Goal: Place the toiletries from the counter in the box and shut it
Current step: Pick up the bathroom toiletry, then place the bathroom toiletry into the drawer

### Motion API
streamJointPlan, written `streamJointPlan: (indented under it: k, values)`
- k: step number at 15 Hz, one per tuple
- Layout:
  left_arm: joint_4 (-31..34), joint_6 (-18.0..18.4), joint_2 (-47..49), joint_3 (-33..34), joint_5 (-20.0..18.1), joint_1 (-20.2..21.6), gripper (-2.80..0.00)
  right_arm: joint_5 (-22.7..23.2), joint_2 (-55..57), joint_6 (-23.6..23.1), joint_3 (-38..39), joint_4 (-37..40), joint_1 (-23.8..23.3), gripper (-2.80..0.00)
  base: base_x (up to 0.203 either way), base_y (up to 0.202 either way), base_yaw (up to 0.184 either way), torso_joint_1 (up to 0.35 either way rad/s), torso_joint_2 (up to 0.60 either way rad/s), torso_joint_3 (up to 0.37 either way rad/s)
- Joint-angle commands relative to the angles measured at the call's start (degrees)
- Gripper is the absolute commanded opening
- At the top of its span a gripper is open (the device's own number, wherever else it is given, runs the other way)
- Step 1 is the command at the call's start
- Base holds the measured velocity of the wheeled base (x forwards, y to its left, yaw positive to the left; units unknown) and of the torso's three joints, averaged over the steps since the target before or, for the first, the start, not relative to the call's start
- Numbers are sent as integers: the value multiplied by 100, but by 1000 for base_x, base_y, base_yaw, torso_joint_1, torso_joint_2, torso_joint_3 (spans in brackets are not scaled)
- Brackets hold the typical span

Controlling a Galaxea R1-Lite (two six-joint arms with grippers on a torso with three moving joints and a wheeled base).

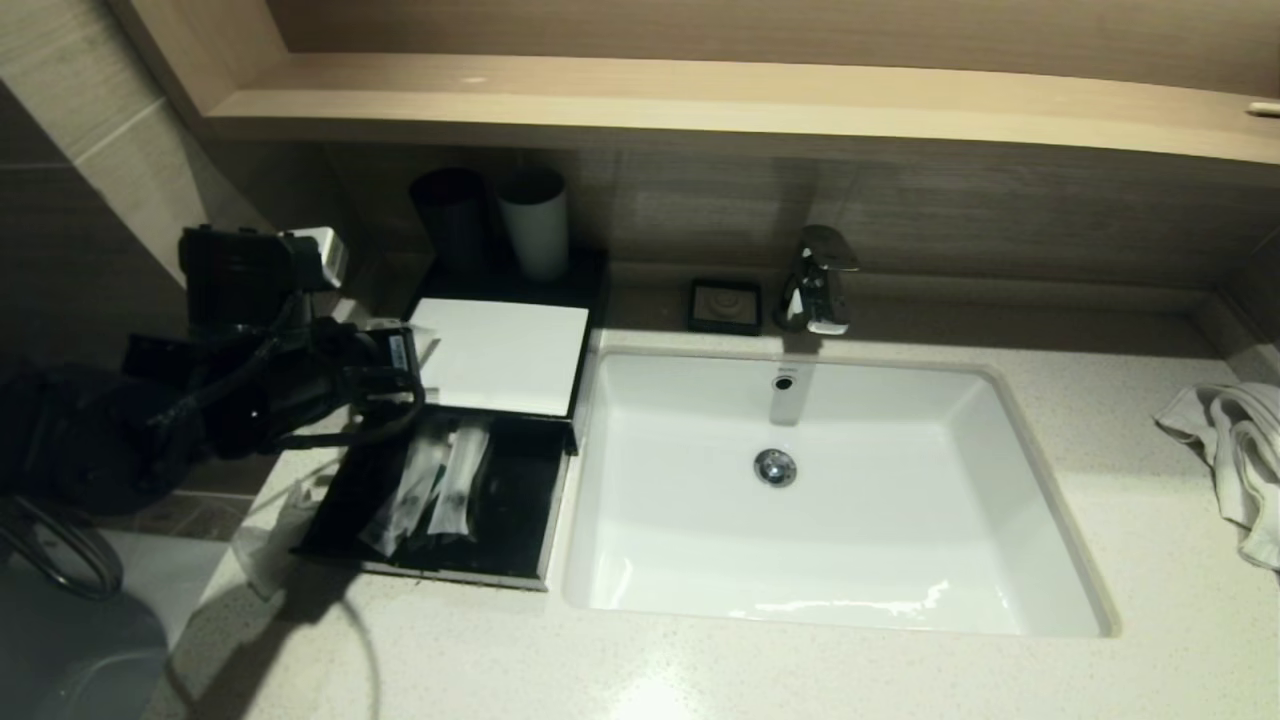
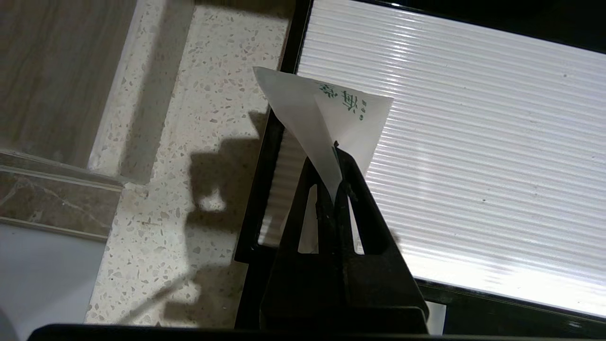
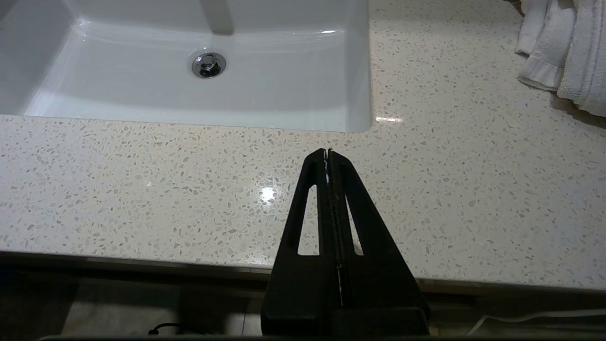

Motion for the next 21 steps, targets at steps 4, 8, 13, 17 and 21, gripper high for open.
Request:
streamJointPlan:
  k: [4,8,13,17,21]
  values:
    - [-22,-8,-193,-6,8,-4,-280,3,0,-2,0,-1,2,-280,0,0,0,0,0,0]
    - [-14,-16,-328,84,-8,-13,-280,3,0,-2,0,-1,-1,-280,0,0,0,0,0,0]
    - [20,-16,-639,145,-131,-77,-280,3,0,-2,0,-1,-1,-280,0,0,0,0,0,0]
    - [67,-19,-864,346,-186,-363,-280,3,0,-2,0,-1,2,-280,0,0,0,0,0,0]
    - [487,-67,-1092,350,-209,-787,-280,3,0,-2,0,-1,0,-280,0,0,0,0,0,0]
